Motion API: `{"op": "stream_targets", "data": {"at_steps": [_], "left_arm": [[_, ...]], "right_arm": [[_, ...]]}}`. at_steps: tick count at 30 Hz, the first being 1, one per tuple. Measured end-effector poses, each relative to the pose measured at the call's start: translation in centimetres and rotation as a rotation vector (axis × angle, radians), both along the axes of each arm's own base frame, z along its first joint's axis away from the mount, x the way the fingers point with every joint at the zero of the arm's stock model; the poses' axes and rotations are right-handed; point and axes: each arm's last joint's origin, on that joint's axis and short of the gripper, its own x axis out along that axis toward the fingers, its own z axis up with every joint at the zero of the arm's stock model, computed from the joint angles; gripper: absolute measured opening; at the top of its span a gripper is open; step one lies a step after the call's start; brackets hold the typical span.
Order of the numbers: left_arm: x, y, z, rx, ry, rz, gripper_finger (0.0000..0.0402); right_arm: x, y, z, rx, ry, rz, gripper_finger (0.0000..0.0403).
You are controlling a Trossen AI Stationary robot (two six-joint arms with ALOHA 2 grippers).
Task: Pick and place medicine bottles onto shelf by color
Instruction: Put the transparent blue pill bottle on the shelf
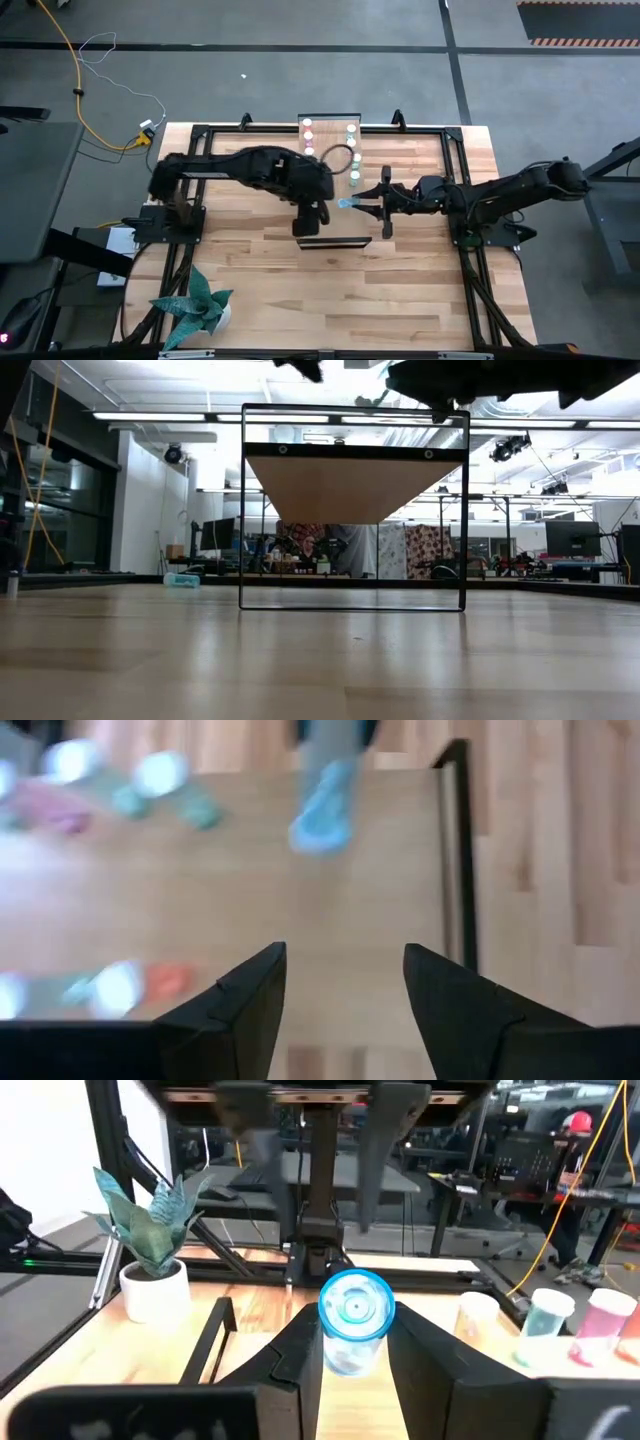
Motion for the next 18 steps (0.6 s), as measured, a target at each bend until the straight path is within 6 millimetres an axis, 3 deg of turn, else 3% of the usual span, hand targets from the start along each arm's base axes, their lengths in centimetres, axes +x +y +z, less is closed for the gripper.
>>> {"op": "stream_targets", "data": {"at_steps": [4,8,13,18], "left_arm": [[-1.9,-0.3,1.3,0.078,-0.155,0.053,0.0189],[-3.7,-1.0,0.5,0.098,-0.351,0.037,0.0186],[-6.7,-1.4,-3.3,0.096,-0.572,0.037,0.0186],[-8.1,-1.3,-7.0,0.069,-0.955,0.029,0.0186]], "right_arm": [[-0.6,0.1,0.3,-0.009,0.018,0.007,0.0087],[-0.7,0.7,0.5,-0.058,0.004,0.041,0.0087],[-0.5,1.1,1.1,-0.088,-0.087,0.055,0.0087],[0.4,1.3,2.1,-0.143,-0.295,0.06,0.0087]]}}
